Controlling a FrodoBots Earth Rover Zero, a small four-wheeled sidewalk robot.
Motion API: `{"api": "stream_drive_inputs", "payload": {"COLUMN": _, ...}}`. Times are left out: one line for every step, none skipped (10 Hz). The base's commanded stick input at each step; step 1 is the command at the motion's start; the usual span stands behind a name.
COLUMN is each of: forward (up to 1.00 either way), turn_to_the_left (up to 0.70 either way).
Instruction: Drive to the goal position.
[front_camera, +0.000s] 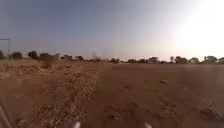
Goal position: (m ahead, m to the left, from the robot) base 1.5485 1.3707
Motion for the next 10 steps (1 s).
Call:
{"api": "stream_drive_inputs", "payload": {"forward": 0.50, "turn_to_the_left": 0.00}}
{"api": "stream_drive_inputs", "payload": {"forward": 0.50, "turn_to_the_left": 0.00}}
{"api": "stream_drive_inputs", "payload": {"forward": 0.50, "turn_to_the_left": 0.00}}
{"api": "stream_drive_inputs", "payload": {"forward": 0.50, "turn_to_the_left": 0.00}}
{"api": "stream_drive_inputs", "payload": {"forward": 0.50, "turn_to_the_left": 0.00}}
{"api": "stream_drive_inputs", "payload": {"forward": 0.50, "turn_to_the_left": 0.00}}
{"api": "stream_drive_inputs", "payload": {"forward": 0.50, "turn_to_the_left": 0.00}}
{"api": "stream_drive_inputs", "payload": {"forward": 0.50, "turn_to_the_left": 0.00}}
{"api": "stream_drive_inputs", "payload": {"forward": 0.50, "turn_to_the_left": 0.00}}
{"api": "stream_drive_inputs", "payload": {"forward": 0.50, "turn_to_the_left": 0.00}}
